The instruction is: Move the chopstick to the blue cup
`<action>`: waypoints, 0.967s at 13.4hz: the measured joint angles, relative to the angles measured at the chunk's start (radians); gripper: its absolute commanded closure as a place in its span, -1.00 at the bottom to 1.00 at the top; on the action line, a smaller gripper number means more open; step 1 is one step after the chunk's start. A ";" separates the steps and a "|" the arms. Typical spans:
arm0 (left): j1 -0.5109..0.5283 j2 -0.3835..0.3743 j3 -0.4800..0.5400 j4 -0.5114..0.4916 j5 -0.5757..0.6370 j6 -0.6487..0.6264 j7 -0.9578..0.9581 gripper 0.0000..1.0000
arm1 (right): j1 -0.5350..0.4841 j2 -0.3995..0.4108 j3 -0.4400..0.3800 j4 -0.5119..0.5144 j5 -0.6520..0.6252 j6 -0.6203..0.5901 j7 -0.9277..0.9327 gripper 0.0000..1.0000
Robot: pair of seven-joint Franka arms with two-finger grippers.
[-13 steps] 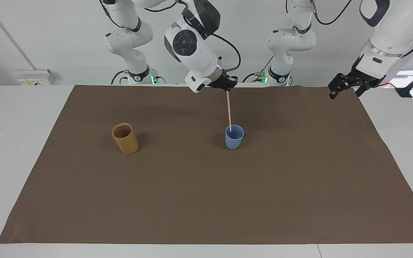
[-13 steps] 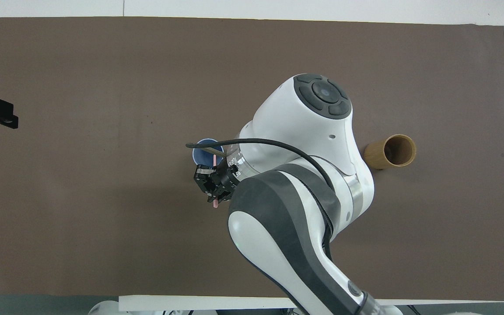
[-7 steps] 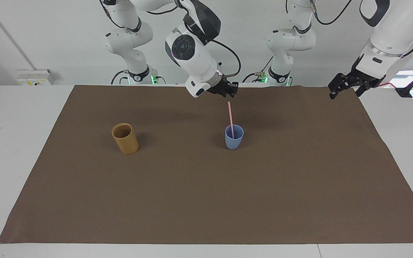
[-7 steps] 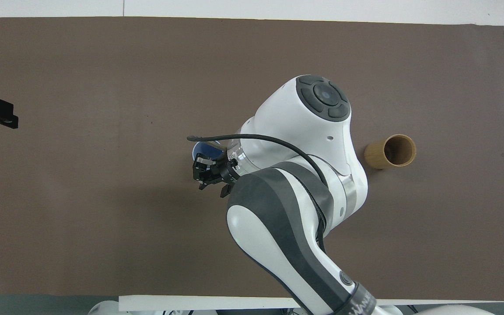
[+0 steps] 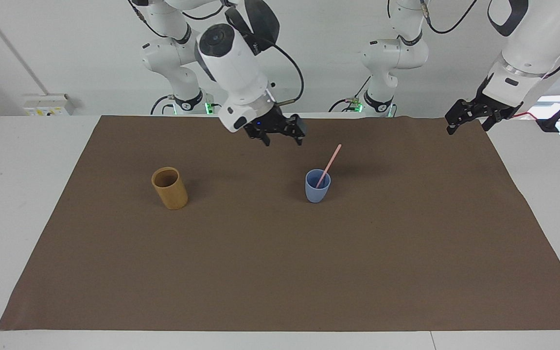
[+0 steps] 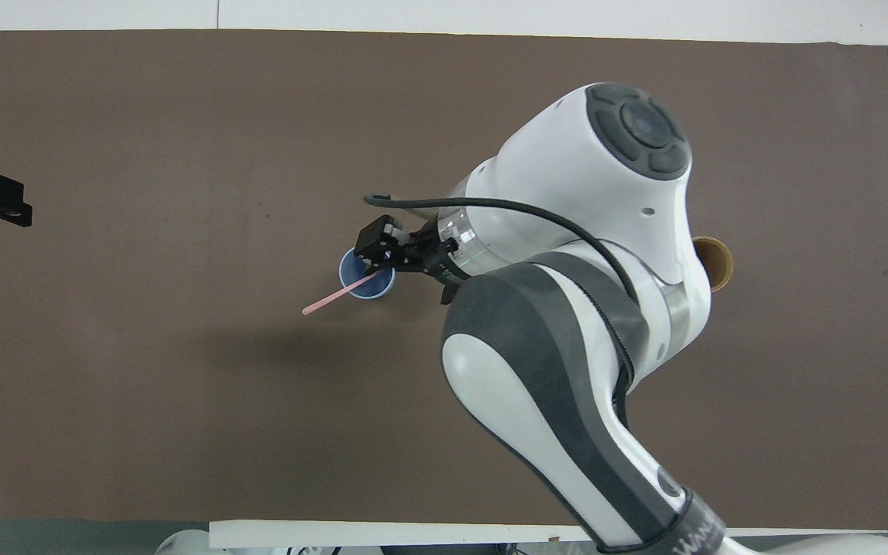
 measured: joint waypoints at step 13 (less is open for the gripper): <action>0.000 0.000 0.000 0.000 0.000 0.000 0.000 -1.00 | -0.487 -0.187 -0.013 0.153 -0.393 -0.510 -0.549 -1.00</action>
